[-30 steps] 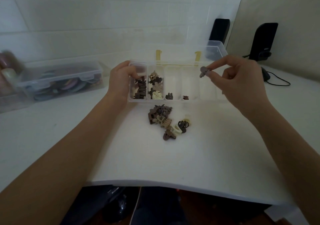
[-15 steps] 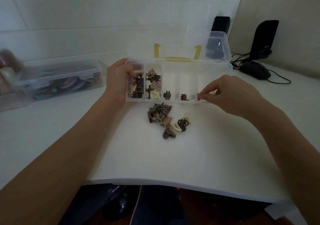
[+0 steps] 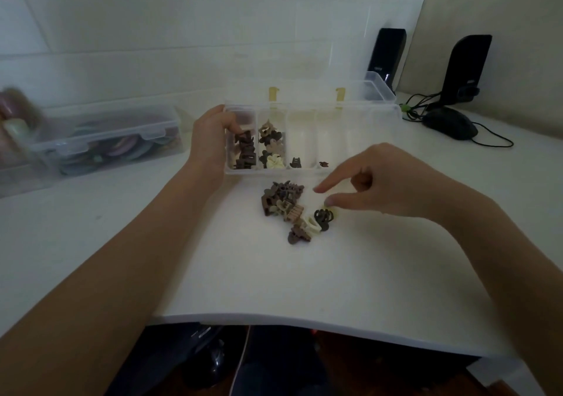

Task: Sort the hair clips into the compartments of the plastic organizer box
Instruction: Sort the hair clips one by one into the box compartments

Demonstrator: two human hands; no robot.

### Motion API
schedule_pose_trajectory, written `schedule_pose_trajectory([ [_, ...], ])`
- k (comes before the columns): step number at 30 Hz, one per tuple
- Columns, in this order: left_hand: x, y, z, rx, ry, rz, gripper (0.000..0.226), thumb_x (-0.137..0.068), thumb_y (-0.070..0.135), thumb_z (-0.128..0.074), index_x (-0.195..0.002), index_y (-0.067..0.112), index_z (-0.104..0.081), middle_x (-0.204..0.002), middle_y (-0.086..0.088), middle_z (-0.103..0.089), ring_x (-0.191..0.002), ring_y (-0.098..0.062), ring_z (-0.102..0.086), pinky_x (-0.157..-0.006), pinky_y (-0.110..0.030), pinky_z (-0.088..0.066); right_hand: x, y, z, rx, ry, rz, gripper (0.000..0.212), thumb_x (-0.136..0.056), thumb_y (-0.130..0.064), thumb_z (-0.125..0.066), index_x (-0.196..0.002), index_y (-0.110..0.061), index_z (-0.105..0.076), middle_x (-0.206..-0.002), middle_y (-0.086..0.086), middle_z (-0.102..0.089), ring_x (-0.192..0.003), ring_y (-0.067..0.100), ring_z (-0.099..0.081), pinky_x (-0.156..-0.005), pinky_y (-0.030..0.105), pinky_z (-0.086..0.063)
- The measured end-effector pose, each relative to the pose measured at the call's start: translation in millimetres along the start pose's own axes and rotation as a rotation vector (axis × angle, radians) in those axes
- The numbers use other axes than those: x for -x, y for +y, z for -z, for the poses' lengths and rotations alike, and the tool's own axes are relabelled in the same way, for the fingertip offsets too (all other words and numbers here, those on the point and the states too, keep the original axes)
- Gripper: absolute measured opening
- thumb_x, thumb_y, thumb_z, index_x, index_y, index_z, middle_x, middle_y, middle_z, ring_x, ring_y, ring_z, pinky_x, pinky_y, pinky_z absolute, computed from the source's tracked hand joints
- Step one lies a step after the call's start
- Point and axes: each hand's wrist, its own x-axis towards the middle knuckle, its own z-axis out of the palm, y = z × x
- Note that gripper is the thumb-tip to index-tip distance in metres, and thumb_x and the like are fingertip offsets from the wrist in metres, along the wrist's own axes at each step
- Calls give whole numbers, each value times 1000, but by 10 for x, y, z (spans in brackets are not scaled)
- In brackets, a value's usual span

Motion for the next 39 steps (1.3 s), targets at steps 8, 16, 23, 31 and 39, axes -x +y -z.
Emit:
schedule_pose_trajectory([
  [8,20,2,-6,48,-38,-18,23,-45,8,-43,-66,12,-51,-76,-3,-57,-65,-17,-58,-59,-26,-44,-20,43,5,56,-80,-97,7,-79,-39,-69,-83,-33,-70,-47,-25,-51,-35,3,-46,-47,22,-44],
  [16,-57,-15,28,-27,-20,-95,20,-39,6,-43,-55,12,-51,-67,-6,-52,-69,-24,-47,-54,-27,-37,-12,18,42,-148,132,-43,6,-79,-24,-72,-74,-22,-69,-37,-7,-46,-33,5,-39,-43,13,-38],
  [23,-101,-36,50,-22,-14,-127,17,-36,3,-42,-47,15,-45,-59,-6,-42,-59,-21,-40,-51,-27,-29,-6,84,135,-236,573,-125,15,-82,-22,-69,-73,-12,-62,-42,9,-52,-36,14,-38,-45,11,-36],
  [31,-90,-30,59,-52,-55,-182,44,-33,7,-47,-71,-16,-46,-80,-17,-42,-75,-28,-39,-57,-31,-30,-13,49,69,-222,677,-87,15,-83,-20,-68,-76,-11,-59,-43,8,-48,-37,12,-35,-45,19,-34],
  [39,-86,-54,35,-57,-57,-205,23,-37,2,-43,-58,8,-49,-68,-9,-48,-74,-28,-43,-58,-30,-33,-26,-27,-126,134,668,-90,10,-85,-29,-61,-78,-26,-55,-45,-6,-50,-45,10,-49,-53,29,-43],
])
